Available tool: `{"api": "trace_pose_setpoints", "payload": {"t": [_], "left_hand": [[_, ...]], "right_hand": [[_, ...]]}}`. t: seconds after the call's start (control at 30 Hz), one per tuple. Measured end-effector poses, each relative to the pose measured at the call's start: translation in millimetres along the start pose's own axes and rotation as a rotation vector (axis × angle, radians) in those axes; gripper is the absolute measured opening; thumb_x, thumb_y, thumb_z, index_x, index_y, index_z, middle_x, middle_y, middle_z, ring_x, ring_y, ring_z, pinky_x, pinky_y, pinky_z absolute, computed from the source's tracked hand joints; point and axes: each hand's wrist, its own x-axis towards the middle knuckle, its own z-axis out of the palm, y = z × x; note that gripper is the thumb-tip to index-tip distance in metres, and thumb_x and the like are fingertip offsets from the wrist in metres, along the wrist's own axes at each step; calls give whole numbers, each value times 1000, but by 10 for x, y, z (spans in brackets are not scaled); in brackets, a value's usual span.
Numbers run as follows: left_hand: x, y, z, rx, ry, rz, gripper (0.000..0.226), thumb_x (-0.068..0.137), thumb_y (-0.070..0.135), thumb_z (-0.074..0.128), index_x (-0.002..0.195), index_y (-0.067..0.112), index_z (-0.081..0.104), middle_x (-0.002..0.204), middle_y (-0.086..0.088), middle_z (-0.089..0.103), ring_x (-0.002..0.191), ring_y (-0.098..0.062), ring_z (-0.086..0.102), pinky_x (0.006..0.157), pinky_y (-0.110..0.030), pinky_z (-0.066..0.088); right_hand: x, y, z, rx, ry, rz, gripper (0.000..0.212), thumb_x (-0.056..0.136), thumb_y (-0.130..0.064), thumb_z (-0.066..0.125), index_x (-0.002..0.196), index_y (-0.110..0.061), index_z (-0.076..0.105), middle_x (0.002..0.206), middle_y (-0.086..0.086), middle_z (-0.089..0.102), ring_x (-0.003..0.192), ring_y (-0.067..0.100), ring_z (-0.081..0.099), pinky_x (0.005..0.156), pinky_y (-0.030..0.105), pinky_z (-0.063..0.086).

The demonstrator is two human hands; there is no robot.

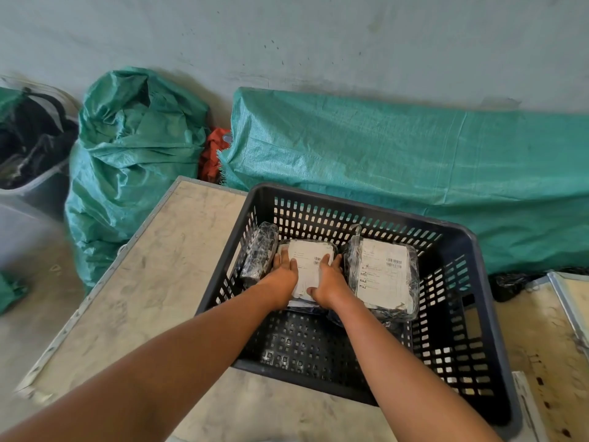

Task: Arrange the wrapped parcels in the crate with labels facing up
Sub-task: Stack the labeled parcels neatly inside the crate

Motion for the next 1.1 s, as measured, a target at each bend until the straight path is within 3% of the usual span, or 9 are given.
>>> {"api": "trace_pose_setpoints", "payload": {"t": [0.27,0.4,0.53,0.67,0.73,0.83,0.9,0.97,1.1], "left_hand": [[-103,18,-139,-35,12,17,89,95,6,61,159,-2,0,161,-33,-15,151,-44,9,119,-39,30],[-333,5,-389,-212,64,67,82,90,14,74,158,7,28,163,-22,20,143,-34,37,115,-39,36],[-698,-152,-730,-368,294,137,67,92,34,71,152,21,45,162,-6,33,145,-26,37,119,-42,28],[-1100,-479,-965,-460,603,222,49,94,22,68,142,18,59,156,-9,43,146,-27,35,119,-42,27],[-1230,-653,-946,-466,637,144,49,97,19,65,145,18,56,158,-13,39,149,-32,26,119,-44,20],[-1330,-834,-777,-469,456,11,60,101,23,57,157,27,35,159,-17,35,151,-36,19,120,-49,17],[-1362,-895,-637,-520,367,15,66,103,32,54,160,35,22,152,-15,48,145,-32,35,114,-35,32],[-1363,-923,-558,-567,374,8,68,102,35,54,160,39,18,136,-11,64,121,-25,60,83,-7,38],[-1327,-906,-533,-634,398,-2,68,103,28,54,160,41,18,128,-6,69,101,-20,67,67,0,37]], "right_hand": [[-105,14,35,82,101,-16,98,91,-15,77,165,-13,13,171,21,-10,155,35,23,121,33,26],[-194,16,29,185,101,-73,81,94,-8,70,162,-14,28,170,21,12,153,33,27,120,31,25],[-245,-127,3,222,177,-194,59,100,-9,61,155,-8,42,163,17,37,154,31,27,124,36,20],[-286,-549,79,308,191,-336,58,104,-28,59,156,-14,40,159,10,45,148,28,40,120,32,29],[-270,-780,170,344,141,-365,69,102,-40,59,162,-22,30,159,8,45,144,27,45,109,25,33],[-225,-997,341,309,74,-364,80,99,-43,63,164,-28,19,156,12,49,139,30,52,108,29,40],[-201,-1039,426,270,77,-378,82,97,-39,67,164,-25,23,153,14,52,137,31,53,105,26,39],[-177,-1029,426,258,96,-372,81,94,-38,70,163,-25,28,149,13,56,134,29,56,99,19,37],[-150,-998,357,329,69,-345,83,85,-40,80,158,-27,41,144,3,62,126,13,58,94,12,41]]}}
